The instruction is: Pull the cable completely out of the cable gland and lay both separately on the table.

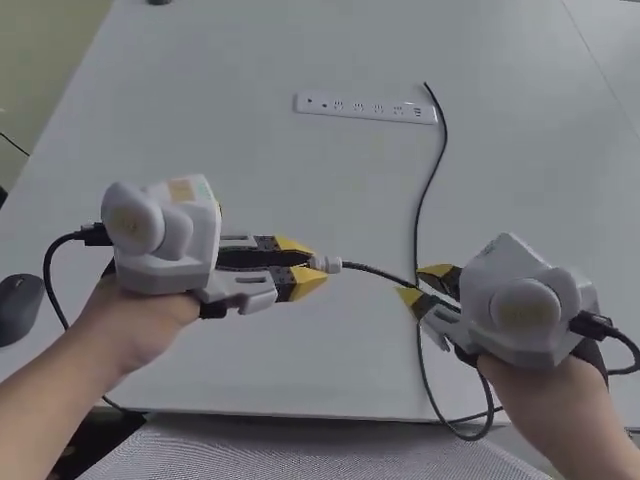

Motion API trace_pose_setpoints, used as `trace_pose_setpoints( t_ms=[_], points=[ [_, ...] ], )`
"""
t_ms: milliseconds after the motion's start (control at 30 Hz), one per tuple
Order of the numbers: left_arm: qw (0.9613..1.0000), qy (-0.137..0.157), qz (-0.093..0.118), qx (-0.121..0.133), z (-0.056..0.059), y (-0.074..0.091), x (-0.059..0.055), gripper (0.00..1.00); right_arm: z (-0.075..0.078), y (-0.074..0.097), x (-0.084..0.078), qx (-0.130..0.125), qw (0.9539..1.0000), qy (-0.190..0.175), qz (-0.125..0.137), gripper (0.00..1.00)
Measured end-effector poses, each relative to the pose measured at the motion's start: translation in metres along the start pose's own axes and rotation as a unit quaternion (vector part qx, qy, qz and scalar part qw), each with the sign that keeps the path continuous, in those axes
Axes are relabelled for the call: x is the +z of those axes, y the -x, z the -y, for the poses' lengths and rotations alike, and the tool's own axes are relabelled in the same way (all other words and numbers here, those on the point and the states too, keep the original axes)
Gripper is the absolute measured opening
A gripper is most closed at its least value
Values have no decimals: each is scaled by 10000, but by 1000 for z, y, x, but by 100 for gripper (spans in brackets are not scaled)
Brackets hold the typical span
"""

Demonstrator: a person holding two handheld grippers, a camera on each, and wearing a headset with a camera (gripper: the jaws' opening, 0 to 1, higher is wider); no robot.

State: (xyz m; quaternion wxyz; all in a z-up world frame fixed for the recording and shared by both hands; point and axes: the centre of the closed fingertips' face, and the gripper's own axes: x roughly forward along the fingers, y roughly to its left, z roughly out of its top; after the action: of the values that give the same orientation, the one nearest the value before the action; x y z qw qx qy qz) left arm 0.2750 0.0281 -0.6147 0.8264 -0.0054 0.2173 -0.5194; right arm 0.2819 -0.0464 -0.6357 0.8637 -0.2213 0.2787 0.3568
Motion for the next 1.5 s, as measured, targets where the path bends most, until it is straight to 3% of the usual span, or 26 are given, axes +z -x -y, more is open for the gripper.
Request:
trace_pose_setpoints(
  t_ms=[100, 267, 700, 900, 1300, 1500],
  points=[
    [10000, 0, -8, 0, 1, -2, 1, 15, -11, -1, 12, 156, 9991, 391, -28, 13],
    [10000, 27, -24, 45, 0, -4, 2, 15, -21, -7, 35, 270, 9936, 1081, 165, 12],
    [9999, -14, -91, 84, 3, -10, 2, 15, -28, -19, 37, 517, 9826, 1783, 99, 6],
    [9999, -33, -111, 106, 3, -12, 3, 15, -28, -19, 35, 618, 9812, 1827, 105, 2],
    [9997, -170, -172, 87, 6, -16, 4, 15, -19, -18, 25, 621, 9888, 1355, 48, 1],
    [9996, -185, -190, 93, 6, -15, 2, 15, -12, -17, 16, 576, 9940, 932, -12, 1]
  ],
)
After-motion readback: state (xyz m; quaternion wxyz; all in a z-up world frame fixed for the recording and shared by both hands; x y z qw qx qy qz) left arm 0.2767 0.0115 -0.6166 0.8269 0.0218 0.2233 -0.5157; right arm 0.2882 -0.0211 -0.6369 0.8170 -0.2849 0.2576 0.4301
